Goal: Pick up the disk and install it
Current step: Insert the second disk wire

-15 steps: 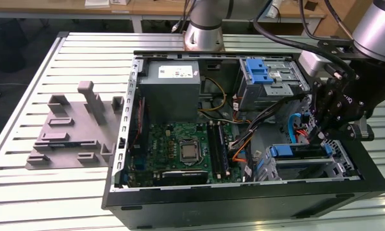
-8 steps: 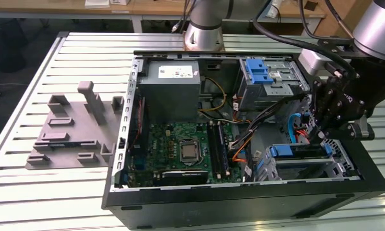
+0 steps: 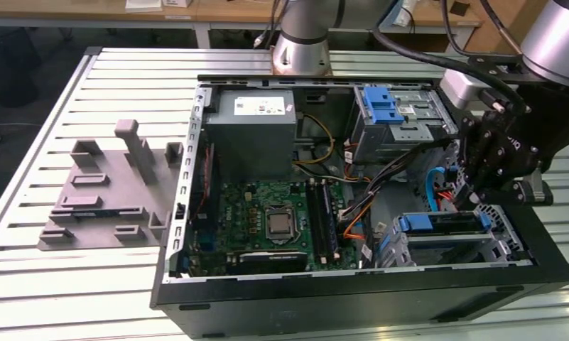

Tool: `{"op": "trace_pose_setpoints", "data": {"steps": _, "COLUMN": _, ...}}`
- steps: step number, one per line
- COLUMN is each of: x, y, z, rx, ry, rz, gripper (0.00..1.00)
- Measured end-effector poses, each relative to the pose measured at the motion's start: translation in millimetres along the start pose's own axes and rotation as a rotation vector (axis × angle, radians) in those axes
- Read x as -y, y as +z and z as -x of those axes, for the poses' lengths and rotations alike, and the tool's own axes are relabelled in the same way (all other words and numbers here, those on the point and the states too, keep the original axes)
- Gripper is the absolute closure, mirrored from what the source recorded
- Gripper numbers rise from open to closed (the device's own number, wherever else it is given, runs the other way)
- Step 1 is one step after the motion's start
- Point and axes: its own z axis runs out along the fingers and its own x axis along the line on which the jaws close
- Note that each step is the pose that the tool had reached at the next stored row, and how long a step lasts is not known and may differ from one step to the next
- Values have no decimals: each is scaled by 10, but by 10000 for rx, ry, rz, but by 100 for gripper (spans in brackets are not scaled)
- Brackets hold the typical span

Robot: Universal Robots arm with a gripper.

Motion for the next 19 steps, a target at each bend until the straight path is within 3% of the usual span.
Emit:
{"op": "trace_pose_setpoints", "data": {"steps": 4, "x": -1, "y": -67, "z": -7, "rx": 1, "ry": 0, "rz": 0, "gripper": 89}}
{"op": "trace_pose_setpoints", "data": {"steps": 14, "x": -47, "y": -74, "z": -11, "rx": 1, "ry": -1, "rz": -3, "gripper": 89}}
{"op": "trace_pose_setpoints", "data": {"steps": 19, "x": -49, "y": -144, "z": -15, "rx": -1, "ry": 0, "rz": -4, "gripper": 89}}
